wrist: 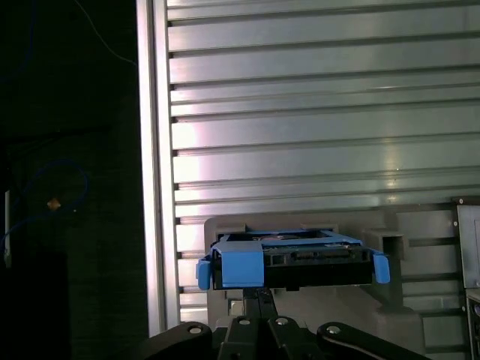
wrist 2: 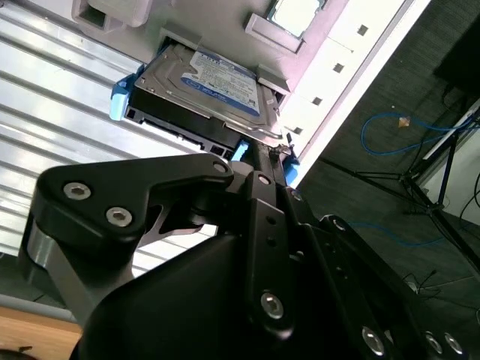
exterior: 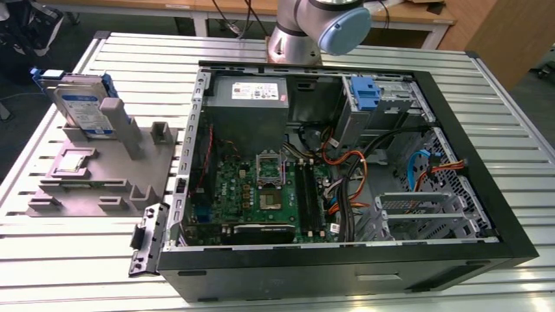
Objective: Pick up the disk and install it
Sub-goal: 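Pick up the disk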
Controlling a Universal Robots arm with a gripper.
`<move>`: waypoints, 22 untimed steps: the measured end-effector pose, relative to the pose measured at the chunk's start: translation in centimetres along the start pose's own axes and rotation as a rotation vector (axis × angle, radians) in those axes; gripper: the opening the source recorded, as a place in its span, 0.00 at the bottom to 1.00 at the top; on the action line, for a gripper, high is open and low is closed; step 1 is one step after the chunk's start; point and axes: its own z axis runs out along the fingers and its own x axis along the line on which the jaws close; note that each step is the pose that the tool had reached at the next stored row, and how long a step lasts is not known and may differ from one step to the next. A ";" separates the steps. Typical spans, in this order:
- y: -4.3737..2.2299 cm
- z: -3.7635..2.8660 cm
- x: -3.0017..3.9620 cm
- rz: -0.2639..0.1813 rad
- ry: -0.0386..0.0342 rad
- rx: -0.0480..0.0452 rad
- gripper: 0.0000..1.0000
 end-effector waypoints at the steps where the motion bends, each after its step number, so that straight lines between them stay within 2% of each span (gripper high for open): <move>1: 0.00 0.00 0.00 0.000 0.0000 0.0000 0.10; 9: 0.00 0.00 0.01 -0.002 0.0001 0.0001 0.10; 12: 0.00 0.01 0.01 -0.020 0.0011 0.0006 0.10; 15: 0.00 0.00 0.01 -0.053 0.0032 0.0016 0.10; 22: 0.00 0.02 0.01 -0.176 0.0108 0.0055 0.10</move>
